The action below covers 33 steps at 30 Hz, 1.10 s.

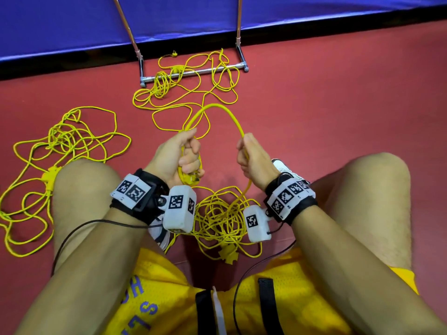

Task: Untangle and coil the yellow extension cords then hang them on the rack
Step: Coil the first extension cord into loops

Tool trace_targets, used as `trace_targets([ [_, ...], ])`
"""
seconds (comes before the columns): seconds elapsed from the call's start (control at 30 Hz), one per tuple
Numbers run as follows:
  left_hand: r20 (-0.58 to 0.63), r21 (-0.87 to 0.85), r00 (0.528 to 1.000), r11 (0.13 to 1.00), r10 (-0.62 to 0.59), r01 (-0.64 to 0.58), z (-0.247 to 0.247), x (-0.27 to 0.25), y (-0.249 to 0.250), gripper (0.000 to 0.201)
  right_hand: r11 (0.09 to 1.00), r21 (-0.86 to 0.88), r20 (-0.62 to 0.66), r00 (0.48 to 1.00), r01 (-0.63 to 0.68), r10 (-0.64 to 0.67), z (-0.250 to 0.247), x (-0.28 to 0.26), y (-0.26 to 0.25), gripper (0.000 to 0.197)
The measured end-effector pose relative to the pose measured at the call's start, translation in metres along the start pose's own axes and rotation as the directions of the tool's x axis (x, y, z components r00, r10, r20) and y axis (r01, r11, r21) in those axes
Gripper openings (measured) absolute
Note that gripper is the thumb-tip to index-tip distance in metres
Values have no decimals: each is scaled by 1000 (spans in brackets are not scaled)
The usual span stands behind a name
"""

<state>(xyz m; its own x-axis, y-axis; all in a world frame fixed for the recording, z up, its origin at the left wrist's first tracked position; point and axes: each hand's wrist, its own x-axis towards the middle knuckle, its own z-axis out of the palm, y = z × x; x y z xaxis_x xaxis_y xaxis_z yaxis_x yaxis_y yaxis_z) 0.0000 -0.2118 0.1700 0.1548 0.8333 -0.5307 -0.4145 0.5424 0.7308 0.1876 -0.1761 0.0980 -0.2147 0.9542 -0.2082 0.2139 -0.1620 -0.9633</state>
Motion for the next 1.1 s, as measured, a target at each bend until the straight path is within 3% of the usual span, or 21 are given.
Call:
trace_targets([
  [0.07, 83, 29, 993, 997, -80, 78, 2, 0, -4, 56, 998, 2, -67, 995, 69, -69, -1, -2, -5, 27],
  [0.17, 236, 93, 958, 985, -165, 146, 7, -4, -10, 54, 968, -182, -101, 976, 171, -191, -3, -4, -3, 28],
  [0.3, 311, 24, 945, 994, -105, 103, 11, -6, -11, 53, 916, -382, -2, 991, 120, -131, 1, -5, 5, 28],
  [0.4, 226, -111, 974, 994, 14, 11, 6, -2, -4, 59, 887, -460, -4, 1000, 25, -30, 0, -4, 14, 39],
  [0.53, 87, -287, 981, 947, 174, -143, -2, 3, 5, 65, 804, -576, 1, 983, -149, 183, 2, -6, 19, 72],
  [0.7, 29, -429, 959, 870, 282, -243, -9, 8, 7, 63, 713, -623, 112, 865, -322, 488, 5, -15, 20, 85],
  [0.83, -127, -487, 930, 795, 345, -361, -17, 10, 12, 52, 664, -661, 160, 799, -350, 580, 10, -14, 26, 77],
  [0.9, -214, -462, 903, 776, 373, -430, -21, 10, 16, 49, 642, -708, 221, 770, -296, 599, 9, -10, 35, 53],
  [0.97, -268, -442, 882, 764, 388, -470, -23, 10, 19, 46, 671, -674, 235, 773, -308, 590, 7, -7, 46, 27],
  [1.03, -320, -388, 855, 767, 408, -511, -23, 8, 21, 44, 740, -543, 212, 788, -397, 578, 6, -8, 49, 32],
  [1.1, -378, -269, 808, 782, 451, -562, -23, 9, 20, 39, 807, -435, 197, 832, -400, 519, 8, -10, 42, 36],
])
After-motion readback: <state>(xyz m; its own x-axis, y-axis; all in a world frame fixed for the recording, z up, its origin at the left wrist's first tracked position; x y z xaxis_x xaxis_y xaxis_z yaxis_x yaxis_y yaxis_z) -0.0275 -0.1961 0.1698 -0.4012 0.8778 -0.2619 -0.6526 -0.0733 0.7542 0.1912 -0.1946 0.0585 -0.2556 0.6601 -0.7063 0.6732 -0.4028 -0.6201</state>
